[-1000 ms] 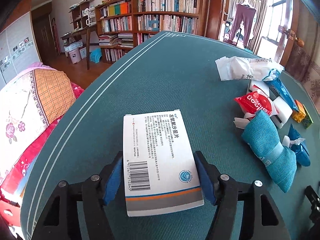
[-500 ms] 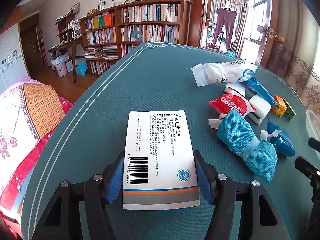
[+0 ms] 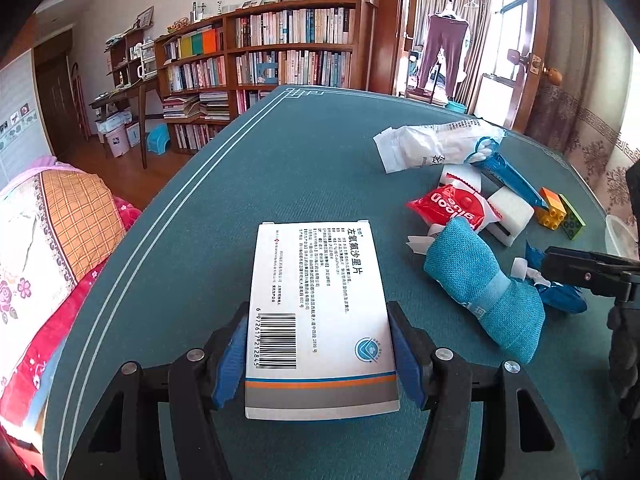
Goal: Organize objects
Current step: 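Grasp the blue wrapped pack with the right gripper while the left holds the box, then carry both items to the clear bowl while the right gripper lowers the blue pack inside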
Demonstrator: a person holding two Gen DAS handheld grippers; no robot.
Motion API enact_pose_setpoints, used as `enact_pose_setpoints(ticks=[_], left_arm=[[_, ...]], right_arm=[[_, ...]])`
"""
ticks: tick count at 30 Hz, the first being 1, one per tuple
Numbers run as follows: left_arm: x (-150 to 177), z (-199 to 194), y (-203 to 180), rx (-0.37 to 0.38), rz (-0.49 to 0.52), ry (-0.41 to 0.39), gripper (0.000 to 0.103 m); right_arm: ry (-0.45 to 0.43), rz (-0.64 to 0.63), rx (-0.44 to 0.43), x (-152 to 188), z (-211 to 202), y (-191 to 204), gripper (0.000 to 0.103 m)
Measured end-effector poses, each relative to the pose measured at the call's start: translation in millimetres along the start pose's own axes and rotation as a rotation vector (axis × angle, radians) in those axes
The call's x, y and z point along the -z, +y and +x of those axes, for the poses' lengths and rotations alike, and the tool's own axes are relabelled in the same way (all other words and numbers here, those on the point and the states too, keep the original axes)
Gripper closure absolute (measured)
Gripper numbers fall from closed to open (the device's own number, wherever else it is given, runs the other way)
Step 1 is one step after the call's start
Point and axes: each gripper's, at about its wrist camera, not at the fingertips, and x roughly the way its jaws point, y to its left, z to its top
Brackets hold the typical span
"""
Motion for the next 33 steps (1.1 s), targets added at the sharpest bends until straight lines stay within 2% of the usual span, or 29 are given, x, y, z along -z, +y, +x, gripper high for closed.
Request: enact_pose_setpoints(ticks=[6, 9, 11, 14, 16, 19, 22, 33], left_arm=[[0.7, 1.4, -2.9, 0.002, 0.009, 0.006, 0.036], [1.1, -1.4, -4.5, 0.004, 0.016, -0.001, 0.036], [0.9, -2.8, -7.1, 0.005, 0.022, -0.004, 0.036], [0.3, -5.8, -10.4, 0.009, 0.029, -0.007, 0.036], [-0.4, -7.9, -13.2, 0.013, 0.031, -0.012, 0.036], [-1.8, -12.4, -16.9, 0.020, 0.039, -0.023, 0.036], [-4.1, -15.8, -19.9, 0.026, 0.045, -0.032, 0.036], [-10.4, -29.3, -47.9, 0.072, 0.092, -0.063, 0.036]], right_arm=[[0.065, -0.063, -0.004, 30.6, -8.7, 11.8, 0.020], [0.070, -0.099, 0.033, 44.3, -13.0, 24.1, 0.020], [0.074, -0.127, 0.088, 49.6, -11.7, 32.3, 0.021], [0.073, -0.149, 0.140, 51.5, -13.0, 40.3, 0.030], [0.068, -0.140, 0.149, 49.3, -11.0, 39.3, 0.044], [0.069, -0.133, 0.186, 47.6, -7.6, 40.2, 0.054], [0.061, -0.125, 0.211, 51.1, -11.8, 40.5, 0.059], [-0.025, -0.018, 0.269, 70.1, -53.0, 27.3, 0.061]])
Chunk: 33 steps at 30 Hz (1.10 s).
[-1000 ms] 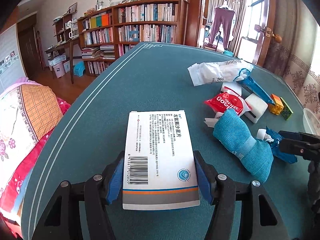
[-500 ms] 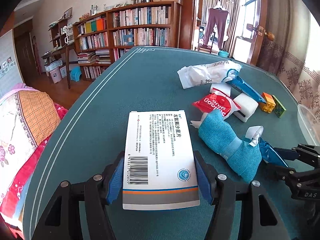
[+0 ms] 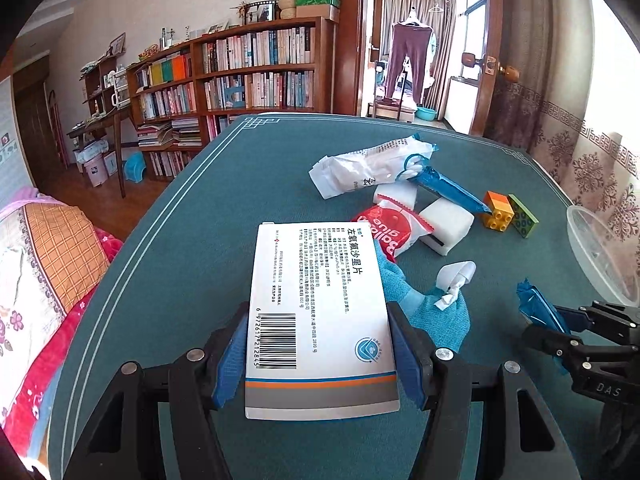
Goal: Organize objects
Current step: 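Carry both items to the clear bowl while the right gripper lowers the blue pack inside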
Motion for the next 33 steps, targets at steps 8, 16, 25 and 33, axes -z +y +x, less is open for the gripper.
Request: enact_pose_setpoints(ticks=[8, 16, 25, 33], left_arm=[[-7.2, -3.1, -35.9, 0.035, 0.055, -0.015, 0.036], [-12.4, -5.2, -71.6, 0.070, 0.119, -0.024, 0.036], [-19.2, -4.1, -120.9, 0.139, 0.206, -0.029, 0.036], [-28.5, -3.5, -163.4, 0.211, 0.254, -0.029, 0.036]], right_arm=[[-0.061, 0.060, 0.038, 6.6, -32.4, -26.0, 0.061], [-0.115, 0.139, 0.090, 13.5, -60.0, -55.1, 0.061], [-0.175, 0.266, 0.203, 24.5, -99.6, -111.6, 0.061], [-0.211, 0.398, 0.335, 29.4, -132.0, -172.8, 0.061]])
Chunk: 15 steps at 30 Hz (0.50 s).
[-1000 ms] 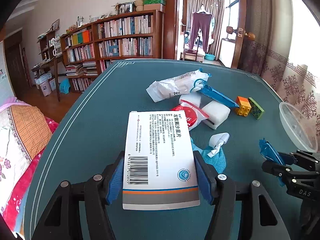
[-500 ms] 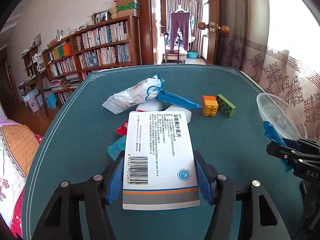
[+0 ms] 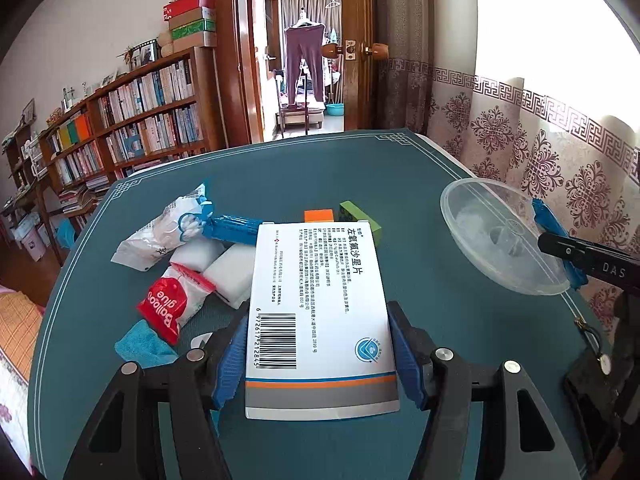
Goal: Organize objects
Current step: 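Carry both items to the clear bowl while the right gripper lowers the blue pack inside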
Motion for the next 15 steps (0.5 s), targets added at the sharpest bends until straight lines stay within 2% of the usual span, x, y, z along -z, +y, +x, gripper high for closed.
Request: enact_pose_setpoints(ticks=[9, 15], left_arm=[[-16.7, 9.3, -29.7, 0.058, 0.028, 0.003, 0.036], [-28.6, 16.6, -47.0, 0.084, 0.041, 0.001, 0.036]], right_arm=[[0.030, 0.091, 0.124, -16.3, 21.0, -54.1, 0.061], [0.046, 0.105, 0.148, -18.0, 34.5, -68.3, 0.061]])
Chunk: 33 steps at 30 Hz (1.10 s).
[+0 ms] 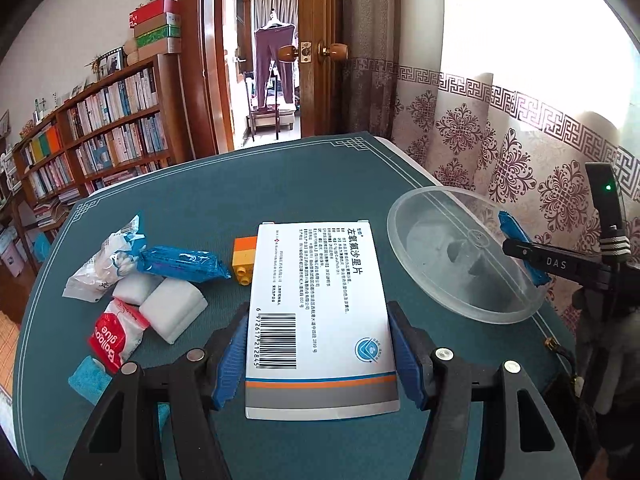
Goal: Organize objects
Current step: 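Carry both items to the clear bowl while the right gripper lowers the blue pack inside, then lower the white box into the bowl and open the left gripper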
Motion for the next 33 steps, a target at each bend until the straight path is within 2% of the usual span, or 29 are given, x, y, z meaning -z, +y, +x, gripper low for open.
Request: enact_pose_setpoints(ticks=[7, 16, 23, 33], left_arm=[[-12.6, 11.3, -23.4, 0.039, 0.034, -0.005, 0.036], [-28.7, 36.8, -53.2, 0.123, 0.050, 0.024, 0.036], [-42.9, 59.2, -75.7, 0.177, 0.056, 0.038, 0.036], [-53.9, 84.4, -86.6, 0.195, 0.060, 0.042, 0.034]], right_arm=[[-0.021, 0.026, 0.015, -0.2, -4.9, -7.2, 0.053], [-0.052, 0.062, -0.010, 8.6, -26.6, -14.0, 0.053], [-0.081, 0.034, -0.023, 16.2, -42.1, -5.8, 0.053], [-0.089, 0.042, -0.050, 22.2, -44.3, -4.5, 0.053]])
